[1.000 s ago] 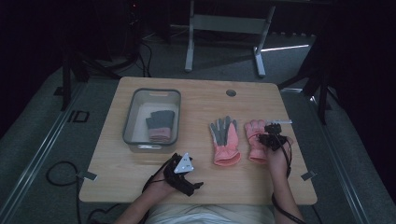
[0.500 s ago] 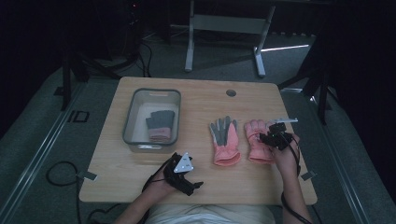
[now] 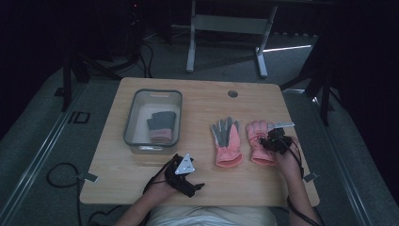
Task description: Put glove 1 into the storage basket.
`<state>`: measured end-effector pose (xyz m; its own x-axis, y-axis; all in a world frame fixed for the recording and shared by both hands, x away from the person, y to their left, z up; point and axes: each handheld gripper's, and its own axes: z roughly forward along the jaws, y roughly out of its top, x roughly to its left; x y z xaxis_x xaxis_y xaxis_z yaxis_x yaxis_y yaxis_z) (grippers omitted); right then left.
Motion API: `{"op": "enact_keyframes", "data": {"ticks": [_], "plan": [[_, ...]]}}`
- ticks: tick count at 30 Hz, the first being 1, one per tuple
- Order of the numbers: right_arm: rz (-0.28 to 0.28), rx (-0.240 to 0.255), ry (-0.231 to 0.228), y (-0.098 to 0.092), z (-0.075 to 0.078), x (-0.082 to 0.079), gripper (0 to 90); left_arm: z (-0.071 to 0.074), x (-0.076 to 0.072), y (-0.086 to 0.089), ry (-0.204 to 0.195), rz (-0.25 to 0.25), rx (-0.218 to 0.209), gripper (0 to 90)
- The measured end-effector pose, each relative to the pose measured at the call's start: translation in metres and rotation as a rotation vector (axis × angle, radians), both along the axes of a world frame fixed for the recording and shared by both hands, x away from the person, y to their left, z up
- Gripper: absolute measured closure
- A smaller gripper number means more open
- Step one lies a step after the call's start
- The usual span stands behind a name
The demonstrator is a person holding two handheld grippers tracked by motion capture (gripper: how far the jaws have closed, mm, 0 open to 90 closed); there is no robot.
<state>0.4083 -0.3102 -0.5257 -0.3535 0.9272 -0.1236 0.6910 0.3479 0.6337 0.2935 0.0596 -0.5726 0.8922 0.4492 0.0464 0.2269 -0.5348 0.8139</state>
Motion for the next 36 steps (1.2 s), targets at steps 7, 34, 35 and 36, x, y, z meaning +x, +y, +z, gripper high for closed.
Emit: {"op": "enact_keyframes", "data": {"ticks": [7, 34, 35, 36], "plan": [[-0.031, 0.013, 0.013, 0.006, -0.002, 0.001, 82.3, 0.0, 0.0, 0.0, 0.004, -0.003, -0.003, 1.2], [0.043, 0.128, -0.173, 0.05, 0.117, -0.024, 87.1, 0.001, 0.001, 0.002, 0.014, -0.003, -0.021, 1.2], [0.055, 0.128, -0.169, 0.056, 0.119, -0.025, 87.1, 0.001, 0.001, 0.002, 0.014, -0.003, -0.02, 1.2], [0.067, 0.124, -0.172, 0.062, 0.121, -0.025, 87.1, 0.001, 0.001, 0.002, 0.014, -0.003, -0.017, 1.1]]}}
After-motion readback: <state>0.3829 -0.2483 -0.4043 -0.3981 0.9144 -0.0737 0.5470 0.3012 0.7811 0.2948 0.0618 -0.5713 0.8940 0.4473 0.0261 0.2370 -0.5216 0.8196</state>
